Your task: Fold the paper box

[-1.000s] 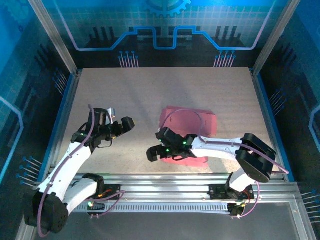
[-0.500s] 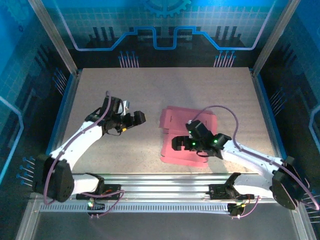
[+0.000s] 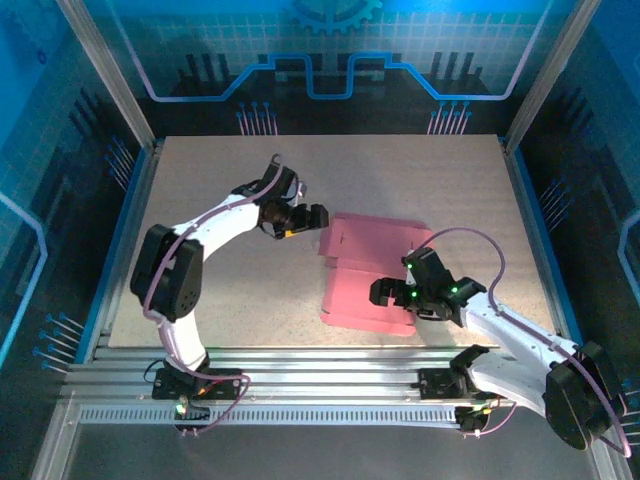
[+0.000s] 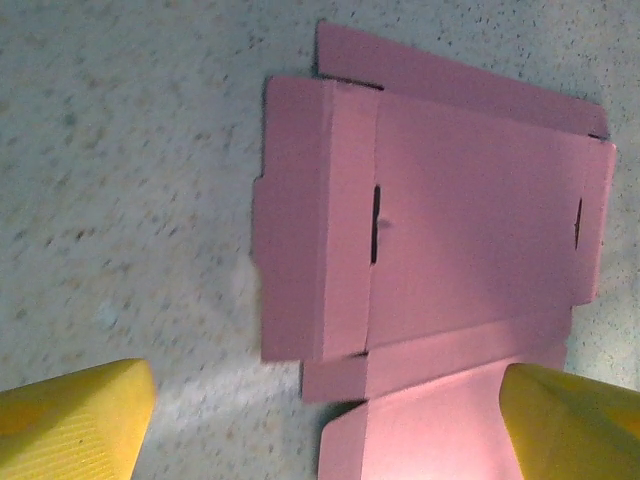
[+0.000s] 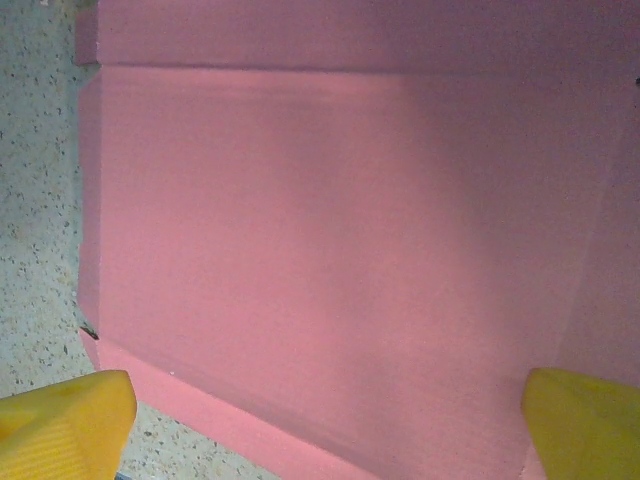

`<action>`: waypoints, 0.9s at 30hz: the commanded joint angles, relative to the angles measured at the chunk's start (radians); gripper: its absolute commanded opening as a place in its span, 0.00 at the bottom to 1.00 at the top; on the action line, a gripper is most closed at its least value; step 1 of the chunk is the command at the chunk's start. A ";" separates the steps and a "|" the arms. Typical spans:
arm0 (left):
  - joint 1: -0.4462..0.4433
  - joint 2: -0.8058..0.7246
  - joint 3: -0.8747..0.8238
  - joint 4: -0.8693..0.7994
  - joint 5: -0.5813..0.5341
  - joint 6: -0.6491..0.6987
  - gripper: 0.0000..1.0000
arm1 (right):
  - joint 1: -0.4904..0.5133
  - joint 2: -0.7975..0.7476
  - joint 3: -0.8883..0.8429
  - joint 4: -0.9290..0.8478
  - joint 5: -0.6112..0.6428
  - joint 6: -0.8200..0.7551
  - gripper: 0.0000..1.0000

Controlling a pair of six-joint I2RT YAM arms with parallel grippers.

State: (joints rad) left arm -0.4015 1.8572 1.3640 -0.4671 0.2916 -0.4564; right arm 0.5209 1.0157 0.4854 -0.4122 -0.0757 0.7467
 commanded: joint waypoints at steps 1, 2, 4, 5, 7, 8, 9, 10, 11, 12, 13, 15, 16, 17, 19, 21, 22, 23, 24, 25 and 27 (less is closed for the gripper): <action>-0.042 0.077 0.112 -0.093 -0.027 0.069 0.89 | -0.017 0.011 -0.026 0.029 -0.039 -0.012 1.00; -0.051 0.099 0.142 -0.114 -0.045 0.077 0.89 | -0.019 0.013 -0.031 0.035 -0.043 -0.012 1.00; -0.064 0.142 0.193 -0.148 -0.091 0.087 0.88 | -0.022 0.020 -0.038 0.042 -0.047 -0.013 1.00; -0.067 0.159 0.210 -0.156 -0.105 0.092 0.86 | -0.024 0.023 -0.039 0.044 -0.047 -0.015 1.00; -0.075 0.199 0.256 -0.181 -0.130 0.105 0.86 | -0.026 0.029 -0.043 0.049 -0.049 -0.017 1.00; -0.080 0.218 0.276 -0.193 -0.138 0.110 0.86 | -0.026 0.030 -0.046 0.051 -0.050 -0.018 1.00; -0.085 0.237 0.302 -0.209 -0.149 0.113 0.85 | -0.027 0.033 -0.048 0.054 -0.053 -0.018 1.00; -0.090 0.253 0.320 -0.221 -0.160 0.117 0.85 | -0.027 0.035 -0.050 0.058 -0.055 -0.020 1.00; -0.096 0.270 0.339 -0.235 -0.174 0.121 0.84 | -0.027 0.037 -0.052 0.059 -0.055 -0.020 1.00; -0.102 0.284 0.356 -0.247 -0.187 0.123 0.84 | -0.029 0.039 -0.053 0.061 -0.056 -0.021 1.00; -0.107 0.296 0.369 -0.257 -0.204 0.124 0.84 | -0.029 0.040 -0.055 0.062 -0.056 -0.021 1.00; -0.117 0.320 0.396 -0.277 -0.229 0.122 0.81 | -0.029 0.041 -0.057 0.068 -0.059 -0.020 1.00; -0.118 0.328 0.407 -0.286 -0.238 0.120 0.81 | -0.031 0.040 -0.060 0.071 -0.059 -0.020 1.00; -0.122 0.339 0.421 -0.297 -0.247 0.117 0.81 | -0.030 0.041 -0.061 0.073 -0.061 -0.018 1.00; -0.128 0.358 0.441 -0.311 -0.253 0.117 0.81 | -0.031 0.040 -0.063 0.077 -0.063 -0.018 1.00; -0.136 0.373 0.457 -0.319 -0.252 0.116 0.80 | -0.030 0.041 -0.065 0.079 -0.064 -0.019 1.00; -0.137 0.379 0.463 -0.323 -0.249 0.112 0.80 | -0.031 0.041 -0.066 0.081 -0.064 -0.020 1.00; -0.141 0.383 0.470 -0.326 -0.248 0.110 0.80 | -0.032 0.041 -0.068 0.082 -0.064 -0.020 1.00; -0.146 0.389 0.476 -0.330 -0.248 0.107 0.80 | -0.031 0.041 -0.070 0.083 -0.065 -0.020 1.00; -0.148 0.394 0.483 -0.333 -0.251 0.107 0.80 | -0.031 0.043 -0.071 0.085 -0.065 -0.020 1.00; -0.152 0.407 0.496 -0.348 -0.265 0.100 0.80 | -0.031 0.044 -0.074 0.089 -0.067 -0.020 1.00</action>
State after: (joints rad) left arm -0.5423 2.2326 1.8175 -0.7601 0.0555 -0.3595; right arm 0.5026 1.0534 0.4309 -0.3279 -0.1246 0.7391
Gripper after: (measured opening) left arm 0.799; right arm 0.999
